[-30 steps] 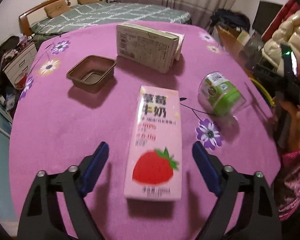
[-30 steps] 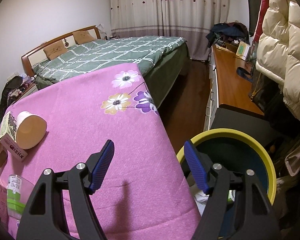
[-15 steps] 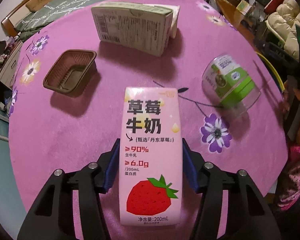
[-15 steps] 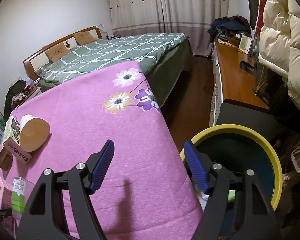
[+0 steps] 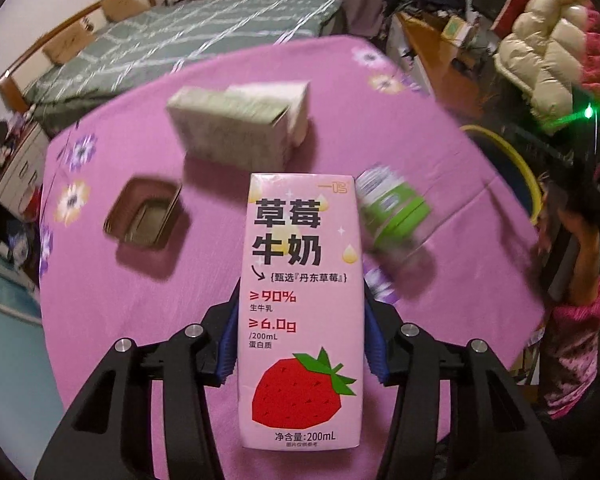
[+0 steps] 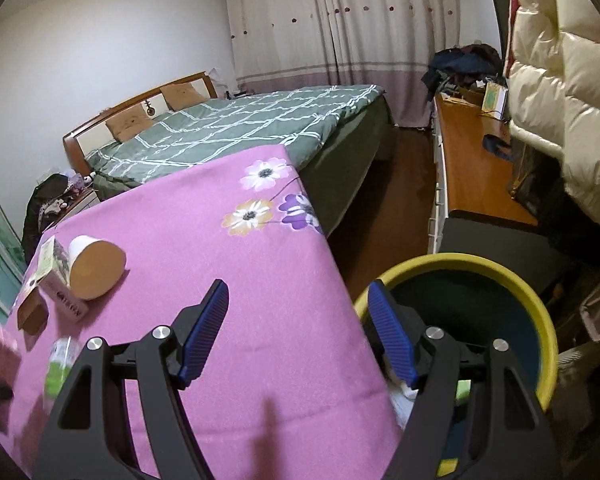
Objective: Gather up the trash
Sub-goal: 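Carry the milk carton over the yellow bin and open the left gripper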
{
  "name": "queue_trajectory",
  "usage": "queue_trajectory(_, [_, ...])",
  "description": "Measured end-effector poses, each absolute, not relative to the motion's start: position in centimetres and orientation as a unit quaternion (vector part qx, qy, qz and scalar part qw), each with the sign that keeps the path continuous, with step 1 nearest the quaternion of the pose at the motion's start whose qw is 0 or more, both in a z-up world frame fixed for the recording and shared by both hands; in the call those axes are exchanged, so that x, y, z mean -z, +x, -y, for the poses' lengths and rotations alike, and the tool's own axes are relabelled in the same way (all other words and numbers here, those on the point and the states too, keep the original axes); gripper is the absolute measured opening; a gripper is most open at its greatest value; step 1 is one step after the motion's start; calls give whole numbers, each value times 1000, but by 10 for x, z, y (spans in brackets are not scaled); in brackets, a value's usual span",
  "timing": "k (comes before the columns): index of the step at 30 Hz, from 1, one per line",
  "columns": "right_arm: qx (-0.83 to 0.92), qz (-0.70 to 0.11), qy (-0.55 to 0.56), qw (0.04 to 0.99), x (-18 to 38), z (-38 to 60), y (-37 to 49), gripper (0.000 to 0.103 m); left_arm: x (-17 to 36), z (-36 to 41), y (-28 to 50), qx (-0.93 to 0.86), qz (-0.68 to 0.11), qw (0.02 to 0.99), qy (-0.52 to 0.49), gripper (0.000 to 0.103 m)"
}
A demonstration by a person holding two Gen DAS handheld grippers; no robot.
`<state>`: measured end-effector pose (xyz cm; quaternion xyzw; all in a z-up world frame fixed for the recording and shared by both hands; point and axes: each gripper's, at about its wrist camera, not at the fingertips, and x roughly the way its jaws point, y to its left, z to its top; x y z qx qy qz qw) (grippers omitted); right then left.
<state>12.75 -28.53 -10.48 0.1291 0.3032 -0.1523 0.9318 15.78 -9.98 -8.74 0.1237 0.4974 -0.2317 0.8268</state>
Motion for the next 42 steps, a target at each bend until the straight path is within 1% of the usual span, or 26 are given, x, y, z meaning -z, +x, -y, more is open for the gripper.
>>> queue_trajectory(6, [174, -292, 127, 932, 95, 306, 77, 68, 64, 162, 164, 289, -470, 822, 144, 51])
queue_trajectory(9, [201, -283, 126, 929, 91, 323, 38, 69, 58, 214, 171, 323, -457, 813, 158, 51])
queue_trajectory(12, [227, -276, 129, 925, 90, 338, 13, 72, 57, 259, 178, 352, -449, 804, 165, 51])
queue_trajectory(15, [239, -271, 136, 922, 90, 352, -7, 73, 60, 324, 183, 384, -444, 790, 177, 51])
queue_trajectory(21, [258, -261, 150, 918, 93, 373, -34, 73, 88, 432, 188, 419, -449, 763, 204, 51])
queue_trajectory(27, [281, -256, 157, 911, 91, 385, -53, 73, 124, 488, 200, 416, -462, 753, 214, 51])
queue_trajectory(28, [286, -257, 159, 909, 91, 388, -55, 73, 128, 490, 201, 414, -462, 754, 216, 52])
queue_trajectory(29, [287, -257, 160, 909, 92, 388, -56, 73, 132, 494, 202, 408, -461, 758, 217, 56])
queue_trajectory(30, [287, -258, 162, 908, 93, 389, -56, 73, 133, 495, 203, 404, -458, 762, 215, 73])
queue_trajectory(32, [286, -262, 162, 907, 94, 388, -54, 73, 127, 490, 200, 405, -447, 772, 203, 86])
queue_trajectory(35, [273, -267, 163, 910, 97, 383, -47, 73, 107, 469, 194, 408, -427, 786, 184, 87])
queue_trajectory(37, [263, -270, 161, 912, 98, 377, -39, 73, 87, 442, 190, 411, -410, 799, 157, 89])
queue_trajectory(39, [255, -271, 161, 914, 98, 373, -32, 73, 63, 399, 184, 402, -378, 825, 120, 94])
queue_trajectory(42, [235, -274, 156, 919, 97, 359, -18, 73, 34, 326, 177, 356, -312, 877, 82, 98])
